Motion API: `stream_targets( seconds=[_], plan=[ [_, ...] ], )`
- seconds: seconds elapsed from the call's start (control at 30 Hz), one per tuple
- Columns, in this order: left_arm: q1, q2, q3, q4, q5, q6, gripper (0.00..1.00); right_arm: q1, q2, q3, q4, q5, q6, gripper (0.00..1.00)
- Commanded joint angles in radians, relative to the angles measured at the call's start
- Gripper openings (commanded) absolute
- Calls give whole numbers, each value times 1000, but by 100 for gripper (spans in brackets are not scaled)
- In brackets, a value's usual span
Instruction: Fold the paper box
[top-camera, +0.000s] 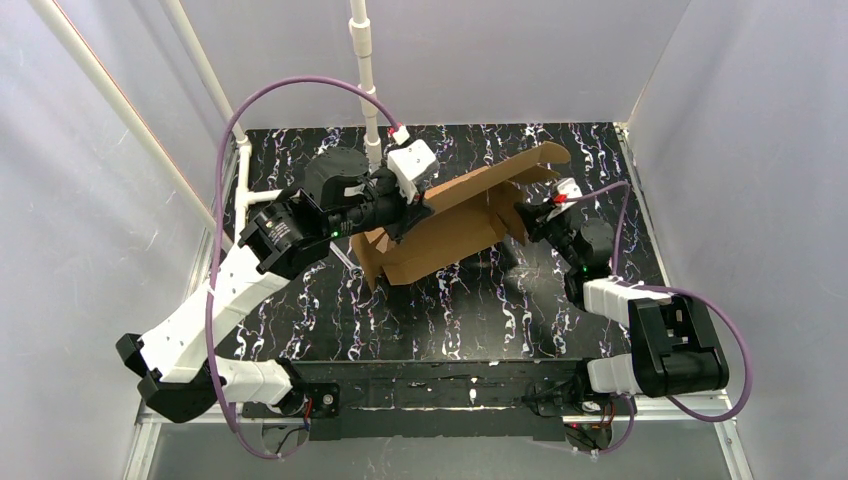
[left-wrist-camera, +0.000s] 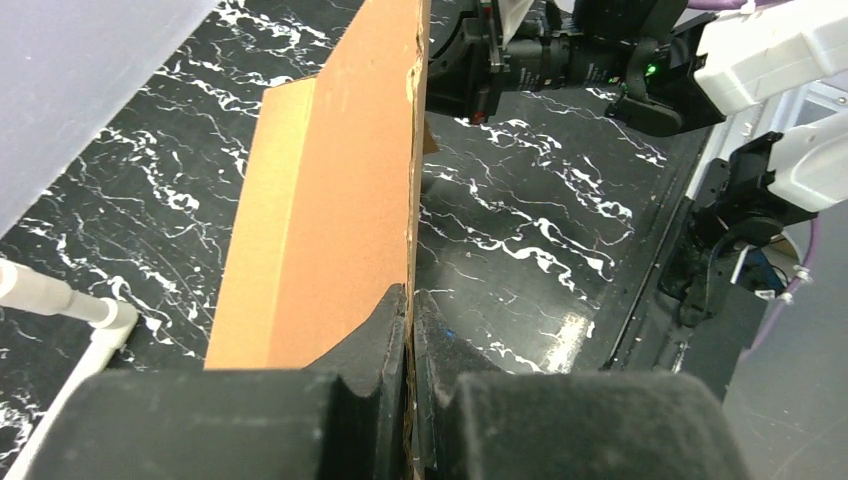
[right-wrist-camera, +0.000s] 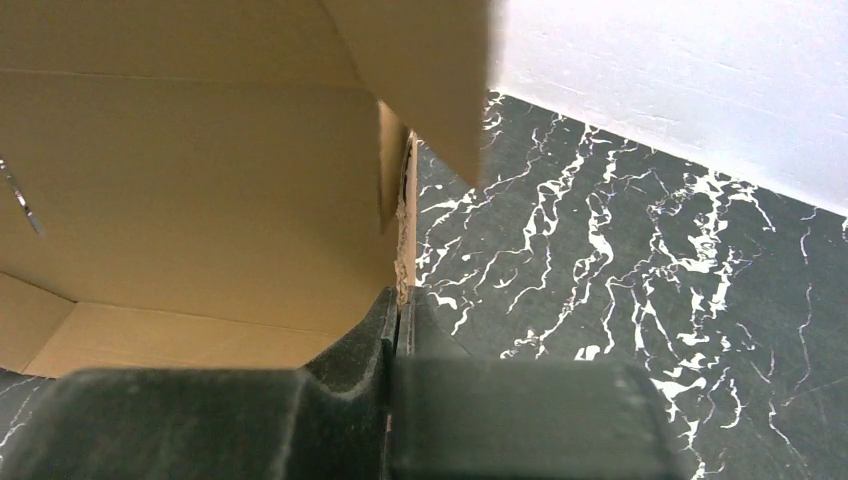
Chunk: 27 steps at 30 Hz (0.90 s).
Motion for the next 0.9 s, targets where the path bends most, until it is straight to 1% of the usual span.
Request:
stream_targets(
  seconds=[0.0, 0.13, 0.2, 0.5, 0.77, 0.87],
  plan=[
    [-19, -34, -28, 24, 14, -38, 0, 57, -49, -24, 66, 85, -2, 1],
    [-28, -63, -63, 53, -4, -59, 0, 68, -64, -48, 60, 94, -2, 1],
    [-29, -69, -74, 59, -11, -67, 0, 68, -60, -49, 56, 95, -31, 1],
    [-42, -59, -84, 56, -13, -87, 0, 72, -44, -54, 45, 22, -22, 1],
    [-60, -45, -70, -4, -34, -65, 0, 72, -43, -59, 47, 5, -36, 2],
    [-66, -35, -50, -48, -48, -46, 0, 72, -42, -60, 47, 1, -43, 3]
  ],
)
